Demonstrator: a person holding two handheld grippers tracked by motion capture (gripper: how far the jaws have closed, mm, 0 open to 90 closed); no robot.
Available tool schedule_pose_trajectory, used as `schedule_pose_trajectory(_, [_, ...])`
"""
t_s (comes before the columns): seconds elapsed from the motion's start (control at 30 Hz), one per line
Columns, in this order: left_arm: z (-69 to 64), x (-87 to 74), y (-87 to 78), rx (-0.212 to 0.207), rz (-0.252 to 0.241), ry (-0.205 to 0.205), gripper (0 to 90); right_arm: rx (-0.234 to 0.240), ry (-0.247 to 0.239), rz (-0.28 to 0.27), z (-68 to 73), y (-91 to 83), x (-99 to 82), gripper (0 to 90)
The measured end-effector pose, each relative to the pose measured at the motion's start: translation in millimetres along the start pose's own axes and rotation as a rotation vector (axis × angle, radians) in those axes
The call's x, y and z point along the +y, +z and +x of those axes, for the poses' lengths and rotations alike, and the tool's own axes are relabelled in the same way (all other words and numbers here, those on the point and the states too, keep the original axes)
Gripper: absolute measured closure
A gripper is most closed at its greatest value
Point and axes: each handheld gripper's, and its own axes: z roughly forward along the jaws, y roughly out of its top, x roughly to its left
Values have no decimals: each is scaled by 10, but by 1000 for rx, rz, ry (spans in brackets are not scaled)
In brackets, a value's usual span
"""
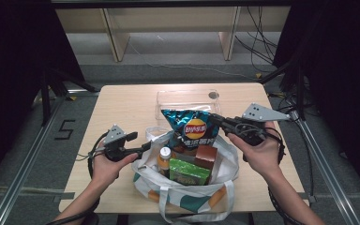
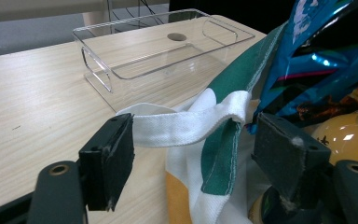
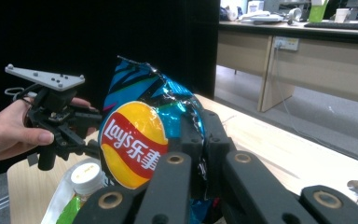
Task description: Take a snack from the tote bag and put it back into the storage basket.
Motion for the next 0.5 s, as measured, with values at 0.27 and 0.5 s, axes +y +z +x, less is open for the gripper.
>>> schedule_pose_trajectory(0.27, [3, 2, -3, 5, 0, -1, 281, -16, -9, -23, -22, -32, 44, 900])
schedule_pose_trajectory(0.5, [0, 4, -7, 9, -1, -2, 282, -11, 17, -43, -13, -72, 128, 900])
